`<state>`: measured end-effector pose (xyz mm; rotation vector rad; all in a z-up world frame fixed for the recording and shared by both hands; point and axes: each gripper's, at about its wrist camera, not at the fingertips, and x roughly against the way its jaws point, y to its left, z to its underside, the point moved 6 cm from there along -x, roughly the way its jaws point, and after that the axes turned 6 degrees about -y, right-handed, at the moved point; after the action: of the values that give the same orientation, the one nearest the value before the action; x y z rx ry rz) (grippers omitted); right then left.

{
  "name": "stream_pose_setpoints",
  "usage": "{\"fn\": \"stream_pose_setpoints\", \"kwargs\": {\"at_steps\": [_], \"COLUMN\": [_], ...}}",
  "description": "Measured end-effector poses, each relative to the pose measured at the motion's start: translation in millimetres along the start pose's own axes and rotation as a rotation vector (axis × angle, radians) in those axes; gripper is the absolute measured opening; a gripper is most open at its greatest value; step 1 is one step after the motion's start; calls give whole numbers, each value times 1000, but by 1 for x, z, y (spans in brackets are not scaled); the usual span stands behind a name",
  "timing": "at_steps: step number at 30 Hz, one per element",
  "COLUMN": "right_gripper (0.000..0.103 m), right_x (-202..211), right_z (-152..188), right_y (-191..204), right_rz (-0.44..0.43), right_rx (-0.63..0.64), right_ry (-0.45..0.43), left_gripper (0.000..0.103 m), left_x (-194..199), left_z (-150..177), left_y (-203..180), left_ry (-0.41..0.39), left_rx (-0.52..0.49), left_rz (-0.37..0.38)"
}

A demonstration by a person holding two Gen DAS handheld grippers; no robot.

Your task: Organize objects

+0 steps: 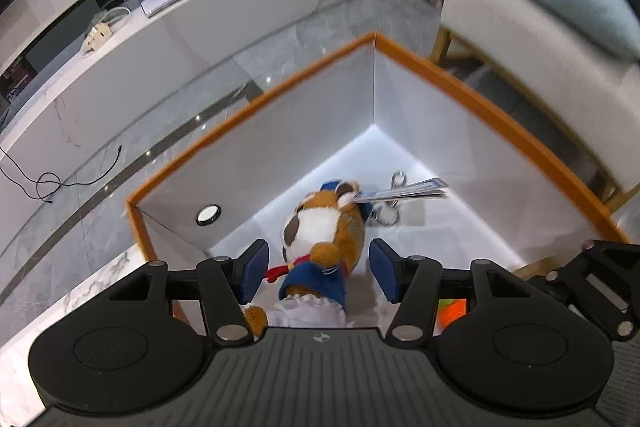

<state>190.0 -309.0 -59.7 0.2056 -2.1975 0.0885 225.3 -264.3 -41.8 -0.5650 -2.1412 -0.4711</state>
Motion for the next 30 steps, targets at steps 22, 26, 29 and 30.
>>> {"fn": "stream_pose_setpoints", "kwargs": {"at_steps": [22,26,29,30], "right_gripper": [64,64,64,64], "right_x": [51,56,61,62], "right_z": [-25,-23,-20,-19], "right_y": [30,39,48,50], "right_rz": [-25,-28,-37,-38], "right_rx": [29,53,70,71], "right_ry": [-133,-143,-162,-166], "left_gripper": [76,80,81,81], "left_x": [107,121,129,132], "left_z": [51,79,104,111], "left_y": [81,93,99,101], "left_ry": [-221,-241,-258,-265], "left_rx": [271,327,380,397], "left_rz": [-6,-25,-38,-41]}}
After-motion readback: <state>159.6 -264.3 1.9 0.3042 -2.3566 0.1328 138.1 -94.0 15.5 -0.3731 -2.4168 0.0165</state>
